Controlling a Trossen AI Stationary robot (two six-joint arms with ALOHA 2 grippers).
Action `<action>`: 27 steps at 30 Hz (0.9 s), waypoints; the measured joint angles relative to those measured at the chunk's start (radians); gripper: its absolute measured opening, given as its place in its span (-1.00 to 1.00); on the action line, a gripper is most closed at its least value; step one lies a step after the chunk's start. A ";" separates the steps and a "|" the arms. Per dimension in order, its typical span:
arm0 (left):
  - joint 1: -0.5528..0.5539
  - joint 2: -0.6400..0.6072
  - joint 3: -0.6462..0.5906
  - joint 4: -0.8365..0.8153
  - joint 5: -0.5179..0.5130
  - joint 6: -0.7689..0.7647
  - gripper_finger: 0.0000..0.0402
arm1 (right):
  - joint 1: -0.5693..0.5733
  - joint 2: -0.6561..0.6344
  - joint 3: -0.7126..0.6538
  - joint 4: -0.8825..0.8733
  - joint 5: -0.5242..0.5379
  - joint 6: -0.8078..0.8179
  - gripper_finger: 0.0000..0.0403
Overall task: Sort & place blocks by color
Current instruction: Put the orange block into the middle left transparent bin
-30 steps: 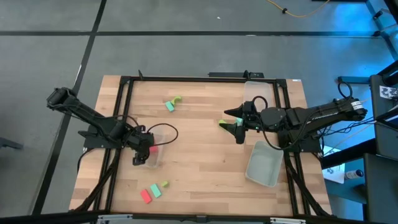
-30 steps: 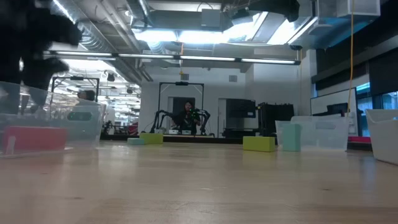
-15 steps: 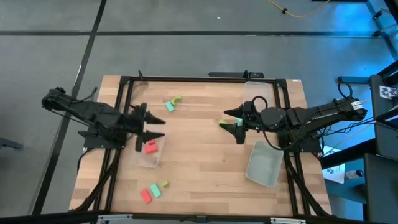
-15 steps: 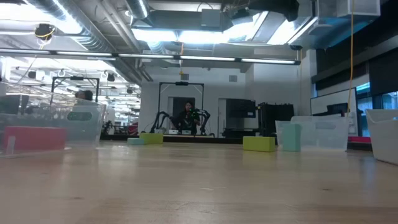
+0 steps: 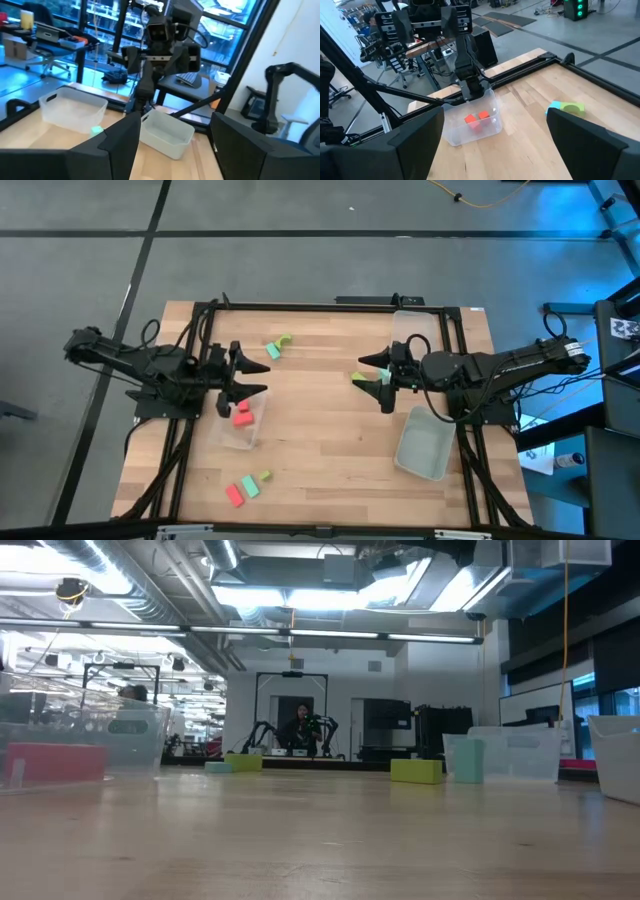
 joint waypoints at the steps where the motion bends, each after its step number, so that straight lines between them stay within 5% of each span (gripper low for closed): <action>1: 0.004 0.000 0.000 0.001 0.005 0.000 0.16 | 0.000 0.000 0.000 0.000 0.000 0.000 0.76; 20: 0.028 0.000 0.001 -0.002 0.079 0.006 0.16 | 0.000 0.000 0.000 -0.002 0.001 -0.010 0.76; 27: -0.054 0.101 0.131 -0.317 0.147 -0.001 0.16 | 0.000 0.000 0.000 -0.002 0.001 -0.022 0.76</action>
